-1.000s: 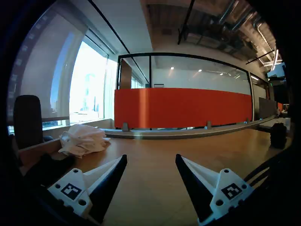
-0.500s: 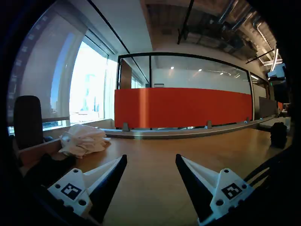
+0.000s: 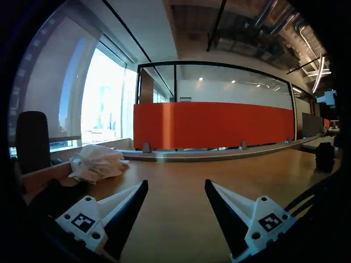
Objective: Fold towel
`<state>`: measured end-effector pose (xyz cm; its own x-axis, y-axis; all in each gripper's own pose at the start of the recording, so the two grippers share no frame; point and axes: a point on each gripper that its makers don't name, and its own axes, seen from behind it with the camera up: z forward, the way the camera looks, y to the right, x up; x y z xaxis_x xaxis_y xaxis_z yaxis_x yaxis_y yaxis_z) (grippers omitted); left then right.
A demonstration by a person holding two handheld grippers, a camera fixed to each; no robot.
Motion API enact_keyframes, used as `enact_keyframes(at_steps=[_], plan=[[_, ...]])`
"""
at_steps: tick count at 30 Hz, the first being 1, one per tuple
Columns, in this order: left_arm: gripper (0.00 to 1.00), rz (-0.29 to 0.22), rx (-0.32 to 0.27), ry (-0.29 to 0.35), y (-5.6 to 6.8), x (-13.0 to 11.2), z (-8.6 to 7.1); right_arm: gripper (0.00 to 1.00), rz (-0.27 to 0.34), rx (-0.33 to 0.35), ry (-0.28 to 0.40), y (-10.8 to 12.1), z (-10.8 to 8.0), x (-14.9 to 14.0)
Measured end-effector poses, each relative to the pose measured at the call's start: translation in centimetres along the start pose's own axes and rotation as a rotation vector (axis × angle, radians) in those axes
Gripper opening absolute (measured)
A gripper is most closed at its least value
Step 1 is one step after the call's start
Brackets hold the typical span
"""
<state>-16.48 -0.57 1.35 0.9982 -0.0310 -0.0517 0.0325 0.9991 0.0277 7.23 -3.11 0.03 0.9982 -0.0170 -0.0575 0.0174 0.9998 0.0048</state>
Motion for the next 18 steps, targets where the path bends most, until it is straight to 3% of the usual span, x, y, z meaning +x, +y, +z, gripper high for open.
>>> enact_keyframes(at_steps=[8,18], plan=[[0.96,-0.001,0.000,0.000,0.1,-0.1,0.0,0.95,0.043,0.014,0.004,1.2,-0.6,-3.6],[0.96,0.000,0.000,0.000,0.1,-0.1,0.1,0.95,0.082,-0.025,-0.012,3.2,-0.5,-7.9]])
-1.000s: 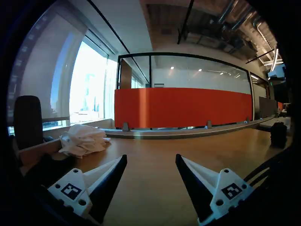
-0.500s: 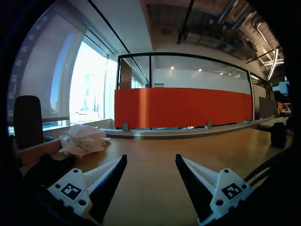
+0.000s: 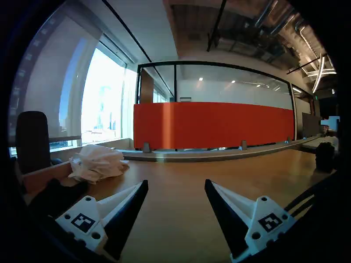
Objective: Fold towel
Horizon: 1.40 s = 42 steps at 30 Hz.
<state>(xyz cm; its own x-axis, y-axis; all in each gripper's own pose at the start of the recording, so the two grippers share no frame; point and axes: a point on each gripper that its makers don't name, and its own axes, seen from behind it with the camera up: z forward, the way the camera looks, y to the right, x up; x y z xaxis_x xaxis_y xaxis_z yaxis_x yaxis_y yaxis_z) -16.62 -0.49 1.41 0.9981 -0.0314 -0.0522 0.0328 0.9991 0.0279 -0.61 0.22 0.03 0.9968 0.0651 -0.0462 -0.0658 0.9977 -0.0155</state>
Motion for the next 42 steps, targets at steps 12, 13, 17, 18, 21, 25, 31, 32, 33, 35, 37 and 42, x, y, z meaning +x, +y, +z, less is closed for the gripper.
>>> enact_keyframes(at_steps=[12,13,17,18,21,25,31,32,33,35,37,42], plan=[[0.96,0.000,0.000,0.000,0.1,0.0,0.0,0.95,0.032,-0.013,-0.019,1.8,0.1,-5.1],[0.96,0.000,0.000,0.000,0.0,0.0,0.0,0.95,0.035,-0.013,-0.020,2.0,0.0,-5.4],[0.96,0.000,0.000,0.000,0.0,0.0,0.0,0.95,0.040,-0.019,-0.026,2.5,0.0,-6.4],[0.96,0.000,0.000,0.000,0.0,0.0,0.0,0.95,0.037,-0.019,-0.027,2.6,0.0,-6.6],[0.96,0.000,0.000,0.000,0.0,0.0,0.0,0.95,0.027,-0.018,-0.029,2.6,0.1,-7.2],[0.96,0.000,0.000,0.000,0.1,0.0,0.0,0.95,0.025,-0.013,-0.033,2.5,0.2,-7.8],[0.96,0.000,0.000,0.000,0.1,0.0,0.1,0.95,0.029,-0.012,-0.034,2.3,0.0,-7.9],[0.96,0.000,0.000,0.000,0.2,0.0,0.1,0.95,0.030,-0.011,-0.034,2.3,0.0,-7.9],[0.96,0.000,0.000,0.000,0.2,0.0,0.1,0.95,0.029,-0.011,-0.033,2.2,-0.1,-7.9],[0.96,0.000,0.000,0.000,0.1,0.0,0.1,0.95,0.025,-0.011,-0.031,2.2,-0.2,-7.8],[0.96,0.000,0.000,0.000,0.1,0.0,0.1,0.95,0.019,-0.010,-0.030,2.0,-0.3,-8.0],[0.96,0.000,0.000,0.000,0.1,0.0,0.0,0.95,-0.003,-0.004,-0.025,1.6,-0.4,-8.4]])
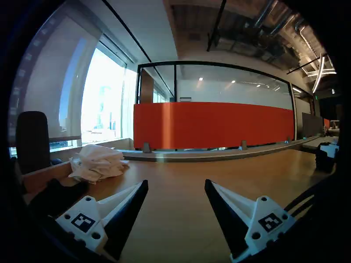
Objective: Fold towel
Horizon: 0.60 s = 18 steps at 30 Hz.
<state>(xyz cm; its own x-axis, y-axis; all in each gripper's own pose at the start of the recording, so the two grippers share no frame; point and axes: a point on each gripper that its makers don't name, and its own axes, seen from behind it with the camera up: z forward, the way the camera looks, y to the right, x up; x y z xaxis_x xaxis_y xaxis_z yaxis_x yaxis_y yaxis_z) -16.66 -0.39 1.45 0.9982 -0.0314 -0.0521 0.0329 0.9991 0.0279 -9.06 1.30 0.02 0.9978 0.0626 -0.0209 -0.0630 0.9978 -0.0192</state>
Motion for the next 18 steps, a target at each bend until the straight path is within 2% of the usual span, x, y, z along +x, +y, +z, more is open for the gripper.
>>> enact_keyframes(at_steps=[9,18], plan=[[0.96,0.000,0.000,0.000,0.0,0.0,0.0,0.95,-0.039,0.012,-0.002,-0.9,0.0,-0.4],[0.96,0.000,0.000,0.000,0.0,0.0,0.0,0.96,-0.042,0.009,-0.004,-1.1,0.0,-0.2]])
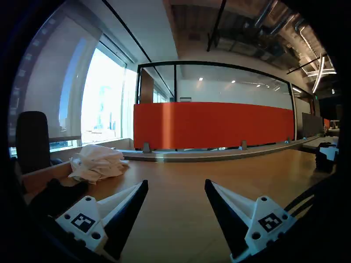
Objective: Fold towel
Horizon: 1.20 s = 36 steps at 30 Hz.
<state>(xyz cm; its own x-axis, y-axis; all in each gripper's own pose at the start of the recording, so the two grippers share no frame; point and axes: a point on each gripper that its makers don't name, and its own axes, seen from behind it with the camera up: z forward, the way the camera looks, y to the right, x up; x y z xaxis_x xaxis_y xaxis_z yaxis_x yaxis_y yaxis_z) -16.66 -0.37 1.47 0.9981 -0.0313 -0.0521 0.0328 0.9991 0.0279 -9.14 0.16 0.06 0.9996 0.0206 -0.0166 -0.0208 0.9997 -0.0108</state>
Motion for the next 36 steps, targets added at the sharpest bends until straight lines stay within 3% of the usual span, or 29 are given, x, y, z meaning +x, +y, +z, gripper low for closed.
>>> enact_keyframes(at_steps=[36], plan=[[0.96,0.000,0.000,0.000,0.03,0.08,0.03,1.00,0.000,-0.002,0.000,-0.05,-0.05,0.00]])
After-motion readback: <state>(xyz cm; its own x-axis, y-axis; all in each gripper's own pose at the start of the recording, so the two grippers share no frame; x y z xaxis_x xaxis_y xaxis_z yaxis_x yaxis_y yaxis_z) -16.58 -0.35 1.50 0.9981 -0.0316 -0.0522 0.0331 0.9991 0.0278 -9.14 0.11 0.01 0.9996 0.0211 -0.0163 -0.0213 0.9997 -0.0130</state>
